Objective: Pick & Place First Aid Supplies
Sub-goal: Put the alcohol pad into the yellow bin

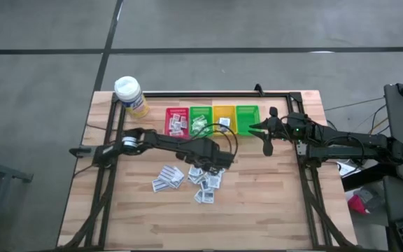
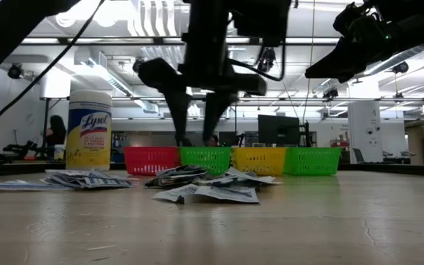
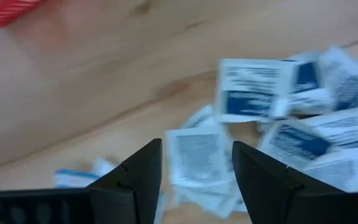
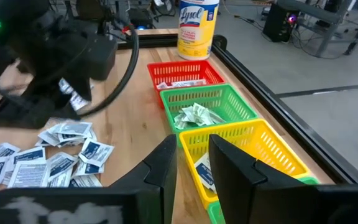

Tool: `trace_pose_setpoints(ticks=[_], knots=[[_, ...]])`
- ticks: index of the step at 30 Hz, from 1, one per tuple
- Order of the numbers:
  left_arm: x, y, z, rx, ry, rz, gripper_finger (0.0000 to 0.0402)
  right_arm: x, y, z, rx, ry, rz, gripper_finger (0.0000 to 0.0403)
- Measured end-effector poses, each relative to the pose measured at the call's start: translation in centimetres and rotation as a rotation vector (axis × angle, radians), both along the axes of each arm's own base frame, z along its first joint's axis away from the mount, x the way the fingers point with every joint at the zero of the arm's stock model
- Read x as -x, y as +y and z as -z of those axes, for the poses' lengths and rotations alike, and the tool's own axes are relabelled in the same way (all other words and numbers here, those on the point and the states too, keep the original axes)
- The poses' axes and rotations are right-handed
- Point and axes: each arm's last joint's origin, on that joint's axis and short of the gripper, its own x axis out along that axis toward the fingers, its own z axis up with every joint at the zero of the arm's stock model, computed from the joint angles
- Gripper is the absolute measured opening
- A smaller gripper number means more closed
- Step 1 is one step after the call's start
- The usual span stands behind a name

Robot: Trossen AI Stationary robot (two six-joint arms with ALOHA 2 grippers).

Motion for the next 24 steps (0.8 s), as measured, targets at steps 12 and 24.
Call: trace_pose_setpoints(ticks=[12, 24], knots=[[-1.4, -0.4, 2.1, 0.013, 0.029, 0.007, 0.0190, 0.0, 0.0, 0.0, 0.000, 0.000, 0.000, 0.0104], [-0.9, -1.7, 2.8, 0.026, 0.073, -0.018, 0.0190, 0.0, 0.0, 0.0, 0.000, 0.000, 0.000, 0.0096]])
